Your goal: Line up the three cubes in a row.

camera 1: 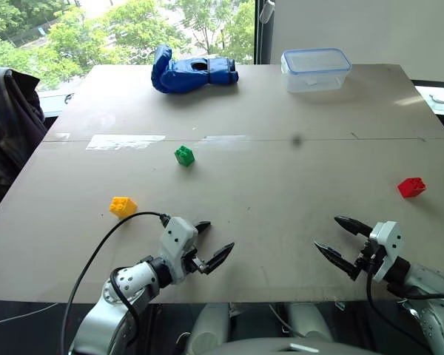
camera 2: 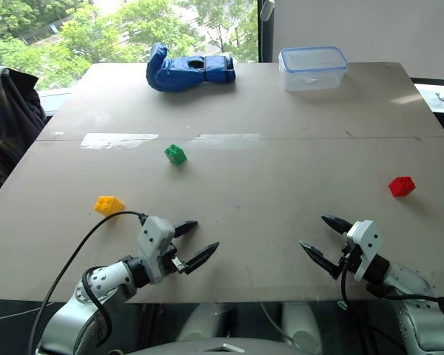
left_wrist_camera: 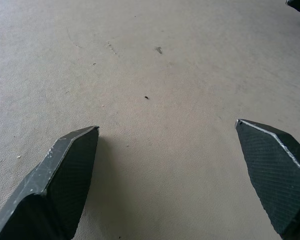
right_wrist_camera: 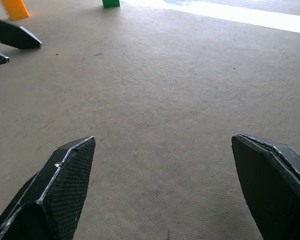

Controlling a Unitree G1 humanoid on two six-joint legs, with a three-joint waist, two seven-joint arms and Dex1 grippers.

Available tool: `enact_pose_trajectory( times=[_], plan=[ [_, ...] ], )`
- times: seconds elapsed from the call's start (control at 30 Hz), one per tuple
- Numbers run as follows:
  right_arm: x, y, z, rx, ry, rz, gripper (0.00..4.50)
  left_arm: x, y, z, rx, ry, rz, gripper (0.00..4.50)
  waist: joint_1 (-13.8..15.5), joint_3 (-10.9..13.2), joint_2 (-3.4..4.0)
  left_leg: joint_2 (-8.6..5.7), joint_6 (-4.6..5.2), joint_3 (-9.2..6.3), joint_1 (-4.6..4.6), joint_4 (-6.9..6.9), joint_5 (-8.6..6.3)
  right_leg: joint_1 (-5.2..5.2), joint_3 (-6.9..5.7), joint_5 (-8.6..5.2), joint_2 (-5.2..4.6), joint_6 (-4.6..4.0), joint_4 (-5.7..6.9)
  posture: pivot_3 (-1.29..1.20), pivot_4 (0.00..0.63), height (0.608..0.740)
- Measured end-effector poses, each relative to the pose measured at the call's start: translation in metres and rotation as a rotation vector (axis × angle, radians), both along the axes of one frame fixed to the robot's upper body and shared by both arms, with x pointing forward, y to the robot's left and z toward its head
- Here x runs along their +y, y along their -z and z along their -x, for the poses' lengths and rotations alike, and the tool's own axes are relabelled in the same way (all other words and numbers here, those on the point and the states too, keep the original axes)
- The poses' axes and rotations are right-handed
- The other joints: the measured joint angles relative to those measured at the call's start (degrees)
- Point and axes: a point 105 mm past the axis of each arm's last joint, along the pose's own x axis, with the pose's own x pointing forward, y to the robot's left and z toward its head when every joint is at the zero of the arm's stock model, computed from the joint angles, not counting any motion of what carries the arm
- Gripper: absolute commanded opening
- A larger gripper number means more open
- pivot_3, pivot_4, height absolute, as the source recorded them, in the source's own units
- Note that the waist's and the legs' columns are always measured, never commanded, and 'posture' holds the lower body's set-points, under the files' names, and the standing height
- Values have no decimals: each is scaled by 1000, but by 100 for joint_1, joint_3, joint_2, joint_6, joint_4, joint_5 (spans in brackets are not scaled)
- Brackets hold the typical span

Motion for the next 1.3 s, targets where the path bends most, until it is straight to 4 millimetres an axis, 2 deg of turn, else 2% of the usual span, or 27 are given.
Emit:
enact_pose_trajectory(
  times=[0.57,0.77,0.93,1.07,1.17,1.3],
  plan=[
    [-3,-2,-2,-5,-5,18,4500,-1,-3,0,-4,26,5,4477,-1,2,1,-1,0,-1,-1,0,0,0,-2,1,1,0,0,0,150,740],
    [-16,-7,-7,-23,37,37,4500,-3,-8,-3,-25,49,0,4477,-1,2,1,-2,0,1,0,1,0,0,-8,2,1,0,1,0,150,740],
    [-62,-26,-26,-78,274,5,4500,-10,-25,-8,-66,140,6,4477,9,6,4,-4,0,2,-2,3,1,0,-8,2,2,-1,3,0,150,740],
    [-106,-46,-35,-110,507,-29,4500,-24,-51,-8,-100,281,38,4477,9,7,7,-5,-1,-8,-13,2,1,-6,-7,3,3,-2,2,0,150,740],
    [-129,-50,-37,-102,629,-47,4500,-34,-72,-11,-126,386,37,4477,11,7,9,-8,-1,-12,-17,4,1,-8,-10,4,5,-2,8,0,150,740],
    [-145,-43,-42,-73,746,-37,4500,-43,-90,-14,-144,486,31,4477,-38,8,10,-9,-1,6,-14,3,1,-13,-10,4,12,-1,10,0,150,740]
  ],
)
